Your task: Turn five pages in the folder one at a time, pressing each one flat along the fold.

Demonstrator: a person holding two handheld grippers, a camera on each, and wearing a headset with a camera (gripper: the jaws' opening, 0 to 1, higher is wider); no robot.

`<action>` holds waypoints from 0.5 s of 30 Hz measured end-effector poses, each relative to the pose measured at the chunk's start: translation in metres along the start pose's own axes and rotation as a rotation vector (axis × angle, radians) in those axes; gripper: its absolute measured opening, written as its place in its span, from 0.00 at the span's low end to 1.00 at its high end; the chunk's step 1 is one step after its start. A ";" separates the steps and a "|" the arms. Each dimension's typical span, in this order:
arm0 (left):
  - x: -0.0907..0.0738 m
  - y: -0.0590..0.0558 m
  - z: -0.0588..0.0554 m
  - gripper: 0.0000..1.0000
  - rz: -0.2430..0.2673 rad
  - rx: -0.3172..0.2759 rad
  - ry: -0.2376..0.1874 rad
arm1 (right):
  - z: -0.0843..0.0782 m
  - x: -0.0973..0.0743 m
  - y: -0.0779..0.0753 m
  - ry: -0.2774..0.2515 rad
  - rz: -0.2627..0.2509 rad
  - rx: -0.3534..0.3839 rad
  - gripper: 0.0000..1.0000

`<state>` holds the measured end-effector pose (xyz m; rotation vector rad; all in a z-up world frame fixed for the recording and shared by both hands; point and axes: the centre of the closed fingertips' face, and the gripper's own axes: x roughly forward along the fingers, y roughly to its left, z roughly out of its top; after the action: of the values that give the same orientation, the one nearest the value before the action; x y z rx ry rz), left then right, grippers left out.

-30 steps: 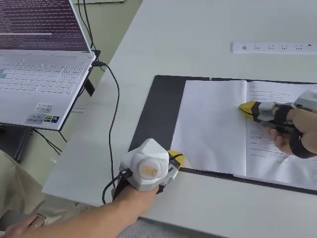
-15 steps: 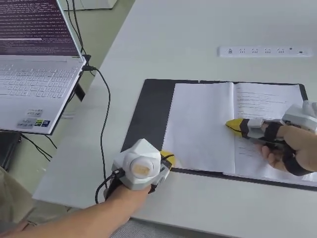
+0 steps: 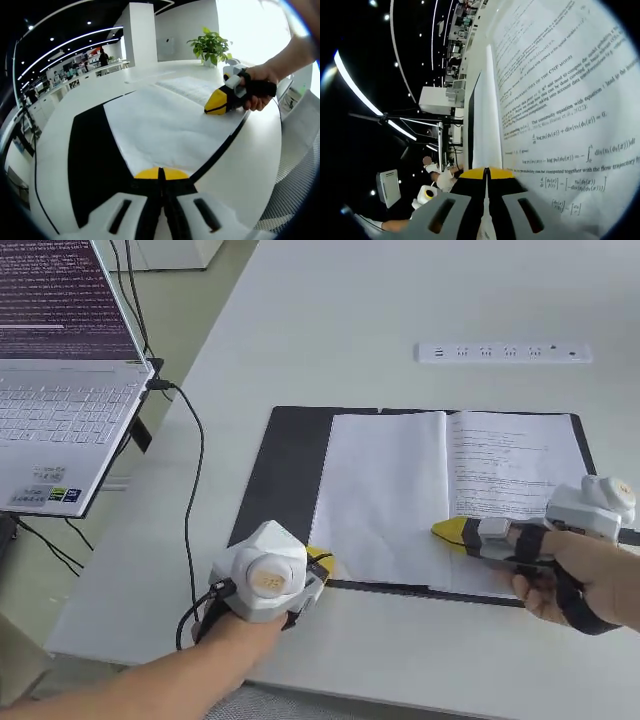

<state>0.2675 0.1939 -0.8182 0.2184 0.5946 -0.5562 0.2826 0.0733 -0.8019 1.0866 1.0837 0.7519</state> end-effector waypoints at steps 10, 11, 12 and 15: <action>-0.001 0.000 0.000 0.00 0.003 0.007 0.000 | -0.031 -0.010 -0.002 0.039 0.009 0.000 0.00; -0.001 0.000 0.000 0.00 0.004 0.006 0.000 | -0.034 -0.010 -0.002 0.043 0.009 -0.001 0.00; -0.001 0.000 0.000 0.00 0.004 0.003 0.000 | -0.036 -0.011 -0.002 0.049 0.009 -0.002 0.00; -0.001 0.000 0.000 0.00 0.006 0.005 -0.002 | -0.048 -0.014 -0.004 0.076 0.009 -0.006 0.00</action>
<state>0.2666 0.1943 -0.8178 0.2242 0.5905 -0.5523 0.2328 0.0740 -0.8056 1.0655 1.1407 0.8083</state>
